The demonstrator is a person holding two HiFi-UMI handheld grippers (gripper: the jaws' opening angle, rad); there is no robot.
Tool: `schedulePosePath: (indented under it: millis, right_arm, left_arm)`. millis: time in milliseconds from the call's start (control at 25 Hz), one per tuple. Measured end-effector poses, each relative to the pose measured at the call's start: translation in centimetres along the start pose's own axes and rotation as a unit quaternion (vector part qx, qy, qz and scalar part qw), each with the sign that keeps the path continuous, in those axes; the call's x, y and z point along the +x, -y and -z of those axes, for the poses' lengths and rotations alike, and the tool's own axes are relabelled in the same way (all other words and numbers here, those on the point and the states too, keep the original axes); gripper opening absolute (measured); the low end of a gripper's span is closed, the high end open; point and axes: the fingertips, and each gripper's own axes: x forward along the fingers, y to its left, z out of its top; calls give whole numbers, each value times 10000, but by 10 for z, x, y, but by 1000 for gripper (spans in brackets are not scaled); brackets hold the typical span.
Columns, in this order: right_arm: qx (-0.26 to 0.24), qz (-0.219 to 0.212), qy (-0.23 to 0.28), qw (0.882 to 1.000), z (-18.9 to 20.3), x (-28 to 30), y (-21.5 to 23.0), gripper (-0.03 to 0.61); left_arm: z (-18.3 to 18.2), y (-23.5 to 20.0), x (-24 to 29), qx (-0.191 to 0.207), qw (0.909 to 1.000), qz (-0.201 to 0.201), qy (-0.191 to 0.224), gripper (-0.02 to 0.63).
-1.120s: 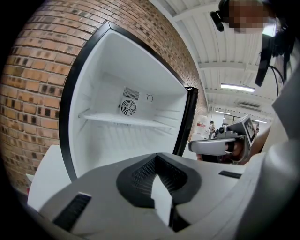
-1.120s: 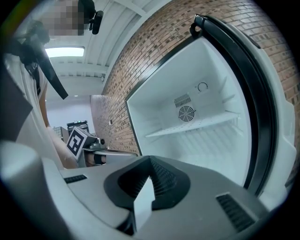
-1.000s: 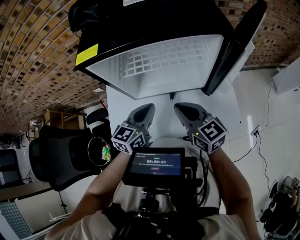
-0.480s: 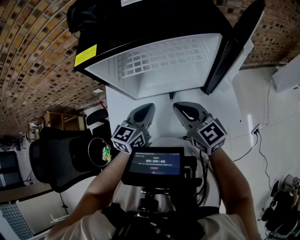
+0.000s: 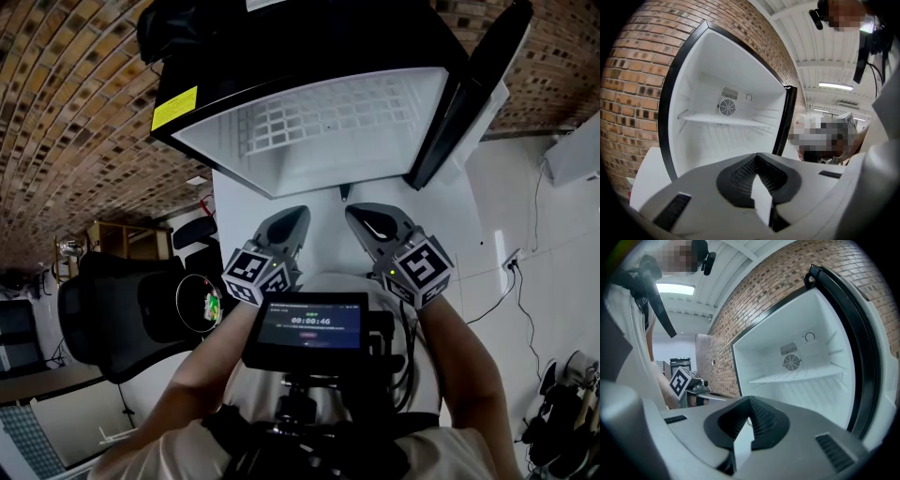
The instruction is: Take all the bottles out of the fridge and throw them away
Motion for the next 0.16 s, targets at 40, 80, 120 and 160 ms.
schedulePosePath:
  millis: [40,80,120,160]
  right_arm:
    - [17,-40,-72,10000,1,0,-2,5]
    - [26,-74,-130,9999,2,0,-4,5]
    - [24,-99,-166,9998,3,0,-5,5]
    - [17,-120,-192,9997,4,1,-6,5]
  left_arm:
    - [0,0,0,1,10000,-2,-3,5]
    - [1,-1,0,1,10000,-4,-5,5]
    - [1,-1,-1,3,10000,-7,-6,5]
    - [1,-2,-1,4,10000,-10,-7,5]
